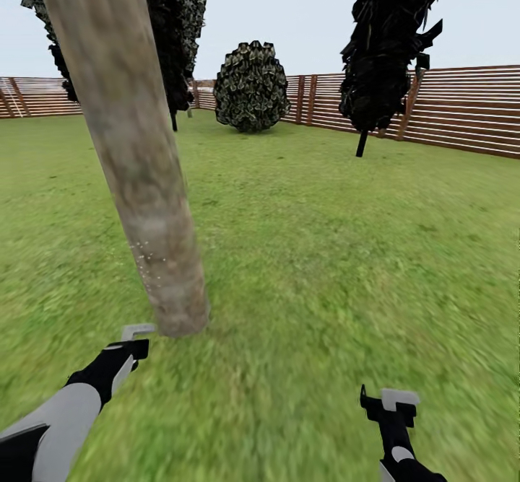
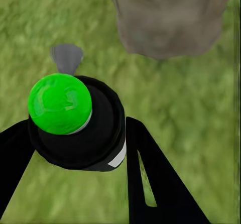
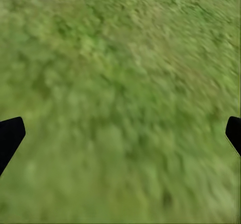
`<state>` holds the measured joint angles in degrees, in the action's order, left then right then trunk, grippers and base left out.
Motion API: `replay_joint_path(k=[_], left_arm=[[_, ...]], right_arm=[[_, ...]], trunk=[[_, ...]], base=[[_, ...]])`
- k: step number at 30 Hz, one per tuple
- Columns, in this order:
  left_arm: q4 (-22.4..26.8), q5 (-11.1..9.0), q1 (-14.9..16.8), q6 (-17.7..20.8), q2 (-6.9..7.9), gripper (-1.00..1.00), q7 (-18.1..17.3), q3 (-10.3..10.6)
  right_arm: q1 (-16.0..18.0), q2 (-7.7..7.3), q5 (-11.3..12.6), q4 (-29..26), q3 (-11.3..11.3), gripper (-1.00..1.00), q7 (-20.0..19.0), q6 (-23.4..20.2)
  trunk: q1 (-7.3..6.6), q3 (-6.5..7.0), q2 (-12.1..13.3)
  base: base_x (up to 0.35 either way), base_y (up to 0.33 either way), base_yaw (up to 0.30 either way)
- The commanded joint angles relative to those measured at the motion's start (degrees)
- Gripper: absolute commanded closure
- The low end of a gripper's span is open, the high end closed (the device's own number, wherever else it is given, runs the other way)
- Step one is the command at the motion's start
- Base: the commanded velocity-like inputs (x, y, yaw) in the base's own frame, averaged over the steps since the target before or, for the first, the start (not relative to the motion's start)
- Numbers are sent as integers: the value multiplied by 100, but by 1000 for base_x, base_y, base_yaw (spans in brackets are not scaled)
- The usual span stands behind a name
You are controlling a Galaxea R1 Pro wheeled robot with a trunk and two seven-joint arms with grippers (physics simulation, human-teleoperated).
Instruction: In the garden, pick up the pesticide atomizer on the floor and spray pesticide onto both trees until each tree trunk is fully covered.
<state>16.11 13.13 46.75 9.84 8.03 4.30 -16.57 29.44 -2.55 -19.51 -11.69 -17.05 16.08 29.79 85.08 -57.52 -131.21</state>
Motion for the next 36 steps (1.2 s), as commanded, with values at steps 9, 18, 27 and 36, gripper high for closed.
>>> replay_joint_path(k=[9, 18, 27, 36], left_arm=[[-4, 6, 0, -26, -29, 100, 10, -6], [-14, 6, 0, -31, -30, 100, 10, -12], [-20, 14, -12, -35, -28, 100, 18, -75], [36, 47, -140, -95, 6, 100, 10, -676]], right_arm=[[0, -7, 0, 0, 0, -100, 0, 0], [0, -6, 0, 0, 0, -100, 0, 0], [0, 0, 0, 0, 0, -100, 0, 0], [0, -2, 0, 0, 0, -100, 0, -1]], trunk=[[0, 0, 0], [0, 0, 0], [0, 0, 0], [0, 0, 0]], base=[[160, -242, 0], [67, -260, 0], [0, -274, 208], [0, -274, 277]])
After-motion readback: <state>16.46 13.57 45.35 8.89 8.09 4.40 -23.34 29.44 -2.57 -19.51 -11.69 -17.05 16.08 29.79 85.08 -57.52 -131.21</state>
